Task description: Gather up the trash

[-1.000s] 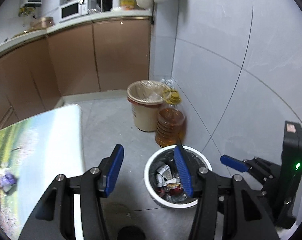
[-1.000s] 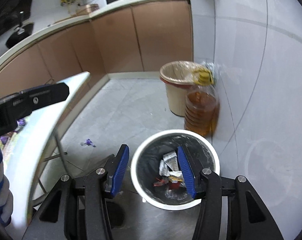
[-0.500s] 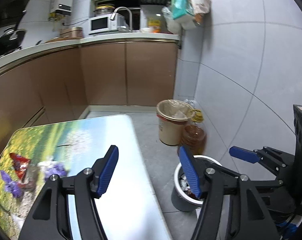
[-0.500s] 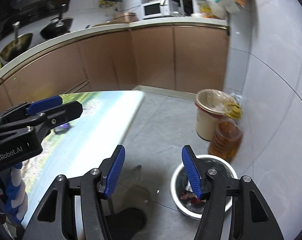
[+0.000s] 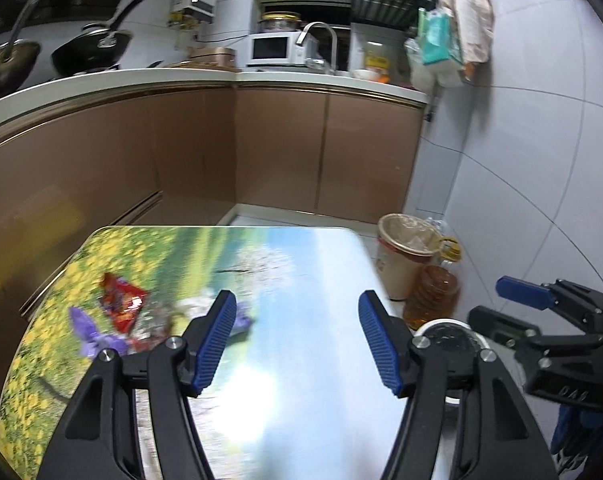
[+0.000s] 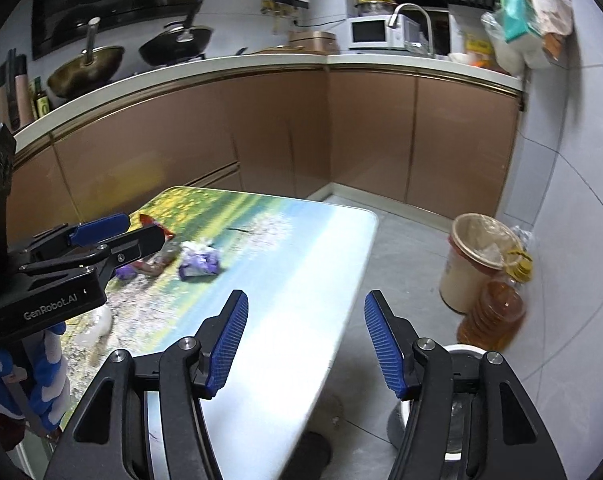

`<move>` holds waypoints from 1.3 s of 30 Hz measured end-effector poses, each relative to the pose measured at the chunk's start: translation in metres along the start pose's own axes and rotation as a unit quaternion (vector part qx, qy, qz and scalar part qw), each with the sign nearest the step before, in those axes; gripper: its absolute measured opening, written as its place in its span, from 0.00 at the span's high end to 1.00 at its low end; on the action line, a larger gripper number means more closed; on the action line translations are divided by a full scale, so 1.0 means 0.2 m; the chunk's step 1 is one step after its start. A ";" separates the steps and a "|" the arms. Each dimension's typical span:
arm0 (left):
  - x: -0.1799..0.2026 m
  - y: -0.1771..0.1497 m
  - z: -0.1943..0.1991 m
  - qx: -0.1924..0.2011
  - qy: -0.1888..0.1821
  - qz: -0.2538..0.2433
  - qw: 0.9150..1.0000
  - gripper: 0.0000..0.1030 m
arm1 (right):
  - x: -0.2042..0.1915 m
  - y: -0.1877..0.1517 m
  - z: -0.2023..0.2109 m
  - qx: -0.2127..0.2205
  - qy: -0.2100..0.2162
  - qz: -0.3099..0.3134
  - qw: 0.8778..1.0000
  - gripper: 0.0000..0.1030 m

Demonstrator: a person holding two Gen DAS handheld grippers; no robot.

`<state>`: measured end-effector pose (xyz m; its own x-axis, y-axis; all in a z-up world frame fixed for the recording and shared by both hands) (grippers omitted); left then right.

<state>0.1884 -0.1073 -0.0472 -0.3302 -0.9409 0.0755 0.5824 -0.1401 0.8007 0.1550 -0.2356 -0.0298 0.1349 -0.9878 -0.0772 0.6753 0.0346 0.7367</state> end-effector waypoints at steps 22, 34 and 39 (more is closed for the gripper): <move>-1.10 -0.29 -0.32 -0.114 0.117 0.161 0.973 0.32 | -0.65 0.12 -0.71 -0.075 0.083 0.096 0.989 0.19; -1.20 -0.35 -0.56 -0.165 0.099 0.201 0.961 0.33 | -0.80 0.12 -1.10 -0.106 0.106 0.126 0.981 0.16; -1.19 -0.37 -0.61 -0.176 0.084 0.205 0.959 0.57 | -0.76 0.10 -1.12 -0.106 0.101 0.125 0.981 0.42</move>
<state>0.3151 0.0897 -0.1967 0.0863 -0.9715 0.2206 0.8620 0.1838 0.4725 0.3099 -0.0512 -0.1533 0.4428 -0.8947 -0.0591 0.7349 0.3244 0.5956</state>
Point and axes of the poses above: each gripper's, at about its wrist camera, not at the fingertips, and z roughly against the way its jaws point, x to its right, y to its top, the point moved 6 cm from there along -z, roughly the way its jaws point, and after that the axes turned 4 degrees about -x, right-handed, at the moved point
